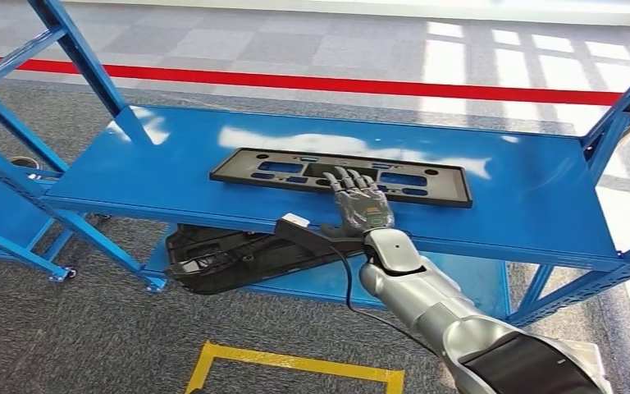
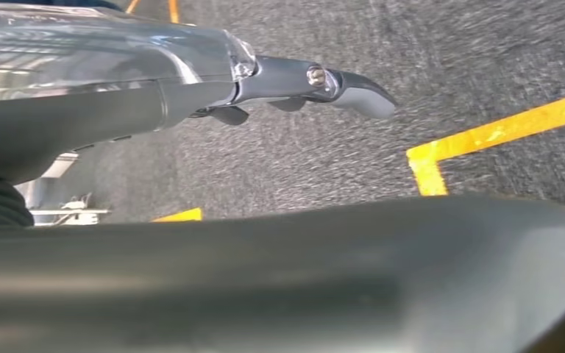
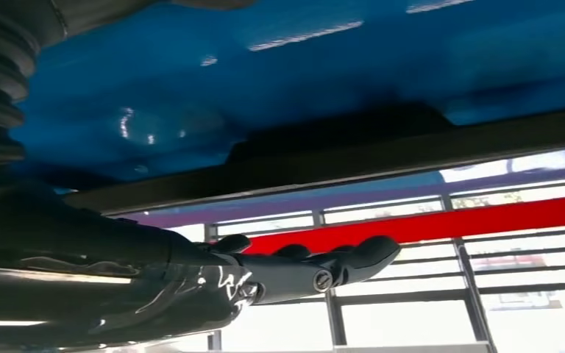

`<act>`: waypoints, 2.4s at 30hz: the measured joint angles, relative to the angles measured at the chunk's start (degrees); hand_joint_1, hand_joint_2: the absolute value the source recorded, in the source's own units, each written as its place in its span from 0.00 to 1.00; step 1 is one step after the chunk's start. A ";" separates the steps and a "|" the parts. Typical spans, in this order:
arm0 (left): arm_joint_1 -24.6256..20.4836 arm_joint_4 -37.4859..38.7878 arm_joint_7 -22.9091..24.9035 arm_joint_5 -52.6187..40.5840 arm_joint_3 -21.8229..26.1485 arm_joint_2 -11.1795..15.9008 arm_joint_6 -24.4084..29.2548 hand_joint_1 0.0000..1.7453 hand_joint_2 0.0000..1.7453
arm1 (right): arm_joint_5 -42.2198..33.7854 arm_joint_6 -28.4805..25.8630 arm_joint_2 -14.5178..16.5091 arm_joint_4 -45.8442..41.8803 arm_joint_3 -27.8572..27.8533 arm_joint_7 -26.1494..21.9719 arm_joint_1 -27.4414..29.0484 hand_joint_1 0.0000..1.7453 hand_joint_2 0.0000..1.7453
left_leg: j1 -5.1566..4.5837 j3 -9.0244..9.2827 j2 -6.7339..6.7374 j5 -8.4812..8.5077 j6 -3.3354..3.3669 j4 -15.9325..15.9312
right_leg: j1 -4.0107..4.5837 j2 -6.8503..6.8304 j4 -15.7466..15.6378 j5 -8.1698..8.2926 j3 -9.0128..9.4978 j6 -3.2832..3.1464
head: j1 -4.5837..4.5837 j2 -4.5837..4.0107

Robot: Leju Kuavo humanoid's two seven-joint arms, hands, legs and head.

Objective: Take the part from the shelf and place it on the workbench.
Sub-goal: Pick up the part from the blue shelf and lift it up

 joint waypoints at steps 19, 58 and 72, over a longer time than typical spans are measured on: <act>0.23 0.00 -0.57 -0.05 0.00 -0.08 -0.15 0.00 0.00 | -1.07 -2.60 -0.15 -2.02 0.15 -1.20 1.60 0.00 1.00 | -0.23 1.72 0.17 -0.30 0.31 -3.39 | 0.35 -0.04 -1.41 0.57 0.72 0.79 | 0.03 0.00; 1.02 0.02 0.38 0.06 0.51 -0.09 -0.68 0.00 0.00 | -0.35 -2.05 -1.75 -10.66 0.20 -1.00 3.68 0.00 1.00 | 0.25 2.11 0.30 0.83 1.13 -4.57 | -0.86 -0.16 5.65 -2.18 -1.63 2.67 | 0.03 0.00; 1.08 0.02 0.44 -0.11 0.51 -0.09 -1.07 0.00 0.00 | -0.35 -1.81 -1.63 -10.63 0.20 -0.96 3.93 0.00 1.00 | 0.72 -4.78 0.25 -4.47 -1.73 9.73 | -0.62 -0.23 -2.15 -0.32 2.34 0.16 | -0.03 0.00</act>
